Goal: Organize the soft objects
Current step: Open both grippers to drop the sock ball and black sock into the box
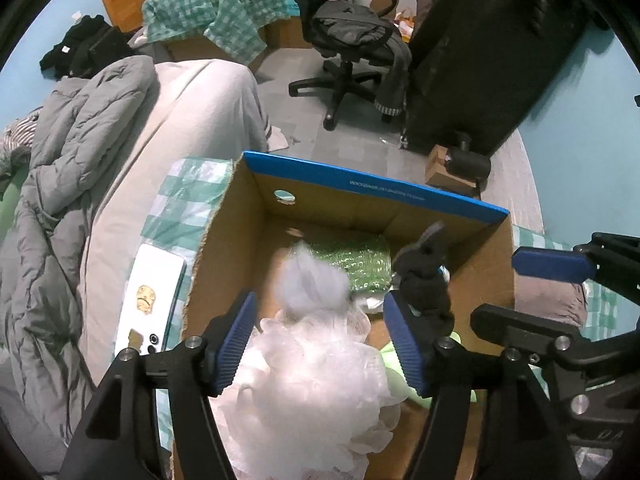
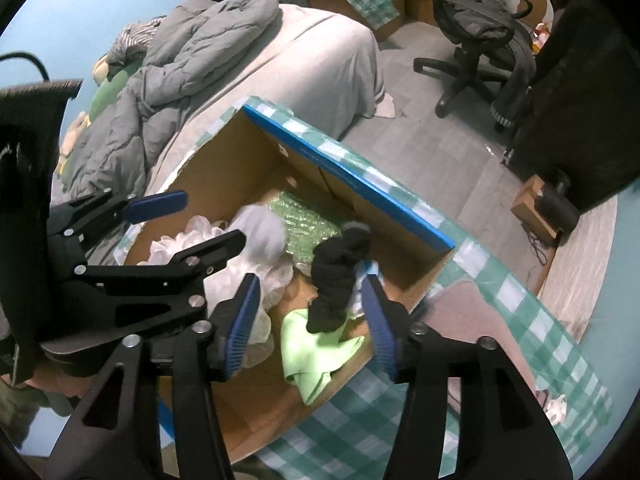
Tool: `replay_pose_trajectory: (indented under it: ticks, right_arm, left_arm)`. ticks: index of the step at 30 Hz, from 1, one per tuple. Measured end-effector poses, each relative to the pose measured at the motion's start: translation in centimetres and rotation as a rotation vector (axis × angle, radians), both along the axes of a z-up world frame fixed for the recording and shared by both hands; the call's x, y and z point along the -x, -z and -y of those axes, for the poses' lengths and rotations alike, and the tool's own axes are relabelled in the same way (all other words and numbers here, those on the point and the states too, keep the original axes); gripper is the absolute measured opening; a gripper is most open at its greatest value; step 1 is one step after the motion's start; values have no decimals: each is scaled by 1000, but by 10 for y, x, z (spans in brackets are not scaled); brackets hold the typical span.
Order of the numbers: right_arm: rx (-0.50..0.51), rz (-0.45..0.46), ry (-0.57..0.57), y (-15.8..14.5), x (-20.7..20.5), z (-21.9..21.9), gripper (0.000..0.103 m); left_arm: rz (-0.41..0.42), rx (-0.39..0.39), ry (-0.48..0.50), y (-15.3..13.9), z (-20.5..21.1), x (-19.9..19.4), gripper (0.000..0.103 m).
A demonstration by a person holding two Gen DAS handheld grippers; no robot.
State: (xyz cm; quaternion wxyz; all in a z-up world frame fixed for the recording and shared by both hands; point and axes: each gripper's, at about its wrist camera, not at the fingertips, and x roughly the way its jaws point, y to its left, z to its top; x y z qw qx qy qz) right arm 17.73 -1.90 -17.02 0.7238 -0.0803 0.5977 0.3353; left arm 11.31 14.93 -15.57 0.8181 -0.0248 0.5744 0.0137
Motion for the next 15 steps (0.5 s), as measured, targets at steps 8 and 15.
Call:
replay_pose_trajectory:
  ticks: [8,15]
  right_arm:
    - [-23,0,33,-10,-1,15,65]
    - [-25,11,51,-19,5,33,68]
  left_arm:
    - [24,12,-8,-14,-3,6,72]
    - [34,7,-9,-25,4,13,72]
